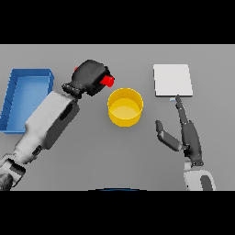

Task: Pick up the red beaker and tilt it to pour out 1 green nut into yellow bowl. Pick up the yellow bowl and place it on the metallic measuring scale.

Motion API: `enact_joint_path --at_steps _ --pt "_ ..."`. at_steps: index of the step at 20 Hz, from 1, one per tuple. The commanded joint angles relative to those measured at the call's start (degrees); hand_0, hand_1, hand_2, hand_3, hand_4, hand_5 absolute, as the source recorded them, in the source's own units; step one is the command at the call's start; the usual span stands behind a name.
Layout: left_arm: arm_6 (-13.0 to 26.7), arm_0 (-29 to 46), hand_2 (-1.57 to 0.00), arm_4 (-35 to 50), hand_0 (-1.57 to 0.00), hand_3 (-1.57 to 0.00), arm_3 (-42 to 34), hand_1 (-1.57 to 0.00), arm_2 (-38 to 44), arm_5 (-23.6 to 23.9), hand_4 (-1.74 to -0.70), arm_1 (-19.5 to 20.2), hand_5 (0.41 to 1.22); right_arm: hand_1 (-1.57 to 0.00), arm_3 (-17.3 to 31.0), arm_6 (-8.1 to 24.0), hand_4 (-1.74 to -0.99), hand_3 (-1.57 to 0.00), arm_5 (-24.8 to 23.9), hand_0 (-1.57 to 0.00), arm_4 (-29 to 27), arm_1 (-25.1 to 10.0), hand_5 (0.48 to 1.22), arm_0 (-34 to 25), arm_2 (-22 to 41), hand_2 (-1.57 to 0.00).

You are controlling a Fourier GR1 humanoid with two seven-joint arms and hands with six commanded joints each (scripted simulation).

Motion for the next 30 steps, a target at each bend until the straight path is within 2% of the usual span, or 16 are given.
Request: enact_joint_path --at_steps 1,5,6,10,11,12,13,15,17,18,21,22,24,26,29,30 --pt "0.05 -2.10 -1.57 -2.04 -1.57 -1.57 1.55 -1.57 -1.72 -1.71 -1.74 0.28 1.199 0.00 0.20 0.15 -1.068 0.00 -0.19 0.00 0.25 0.28 0.689 -0.27 0.18 0.00" --pt "-0.85 -7.99 -1.57 -9.03 -1.57 -1.57 5.26 -1.57 -8.08 -8.14 -1.58 -0.10 1.212 0.00 0.20 0.11 -1.063 0.00 0.47 0.00 -0.74 0.53 0.681 -0.20 0.12 0.00" --pt "-1.59 -9.04 -1.57 -10.41 -1.57 -1.57 6.42 -1.57 -9.46 -9.33 -1.61 0.01 1.214 0.00 0.21 1.25 -1.060 0.00 0.93 0.00 -1.71 0.45 0.675 -0.84 -0.37 0.00" --pt "-2.90 -13.50 -1.57 -15.55 -1.57 -1.57 10.54 -1.57 -14.19 -11.62 -1.68 -0.42 1.218 0.00 -0.19 -0.22 -1.067 0.00 1.44 0.00 -1.09 0.30 0.684 0.80 0.53 0.00" --pt "-3.27 -14.57 -1.57 -16.97 -1.57 -1.57 10.82 -1.57 -15.65 -12.50 -1.70 -0.33 1.219 0.00 -0.57 -0.27 -1.066 0.00 1.42 0.00 -0.84 -0.10 0.689 0.91 0.46 0.00" --pt "-3.30 -15.41 -1.57 -18.44 -1.57 -1.57 11.82 -1.57 -17.02 -12.72 -1.71 -0.65 1.219 0.00 0.57 1.29 -1.069 0.00 1.16 0.00 -0.86 0.41 0.689 -0.44 0.32 0.00" --pt "-3.59 -16.47 -1.57 -19.88 -1.57 -1.57 12.84 -1.57 -18.19 -12.84 -1.71 -0.40 1.219 0.00 0.20 0.79 -1.064 0.00 1.53 0.00 -1.30 0.58 0.690 -0.05 0.52 0.00" --pt "-3.88 -17.46 -1.57 -21.78 -1.57 -1.57 13.59 -1.57 -20.08 -12.96 -1.72 -0.72 1.220 0.00 0.56 -0.55 -1.063 0.00 1.73 0.00 -1.68 0.31 0.697 0.20 0.24 0.00" --pt "-3.95 -18.72 -1.57 -23.10 -1.57 -1.57 13.89 -1.57 -21.16 -13.32 -1.73 -1.00 1.220 0.00 0.33 0.52 -1.058 0.00 1.53 0.00 -1.52 0.38 0.696 -0.12 0.19 0.00" --pt "-3.57 -18.62 -1.57 -23.81 -1.57 -1.57 14.08 -1.57 -21.89 -13.27 -1.73 -1.37 1.220 0.00 0.61 -0.53 -1.060 0.00 1.76 0.00 -1.84 0.41 0.696 -0.10 0.21 0.00" --pt "-3.19 -18.80 -1.57 -25.96 -1.57 -1.57 14.41 -1.57 -23.89 -11.28 -1.74 -2.20 1.221 0.00 1.01 -1.36 -1.058 0.00 1.78 0.00 -2.52 0.67 0.700 -0.43 -0.12 0.00" --pt "-2.31 -18.74 -1.57 -27.01 -1.57 -1.57 14.57 -1.57 -24.80 -10.94 -1.74 -2.56 1.221 0.00 1.31 0.22 -1.053 0.00 1.22 0.00 -1.89 1.22 0.697 -1.26 0.14 0.00" --pt "-3.38 -19.31 -1.57 -28.90 -1.57 -1.57 14.56 -1.57 -26.93 -10.22 -1.74 -2.70 1.221 0.00 1.13 -1.04 -1.065 0.00 1.01 0.00 -1.51 0.85 0.684 0.14 0.11 0.00" --pt "-3.22 -20.59 -1.57 -30.86 -1.57 -1.57 15.14 -1.57 -28.94 -11.87 -1.74 -3.59 1.221 0.00 1.71 0.00 -1.082 0.00 0.26 0.00 -0.58 1.17 0.677 -0.93 0.26 0.00" --pt "-5.58 -23.04 -1.57 -33.78 -1.57 -1.57 16.43 -1.57 -32.02 -11.79 -1.73 -3.51 1.221 0.00 1.51 -1.48 -1.073 0.00 0.16 0.00 -0.38 1.13 0.675 -0.62 0.43 0.00" --pt "-6.92 -23.99 -1.57 -34.46 -1.57 -1.57 16.94 -1.57 -33.05 -12.75 -1.73 -4.08 1.221 0.00 2.02 -0.70 -1.063 0.00 0.02 0.00 -0.39 0.93 0.673 -1.26 0.03 0.00"
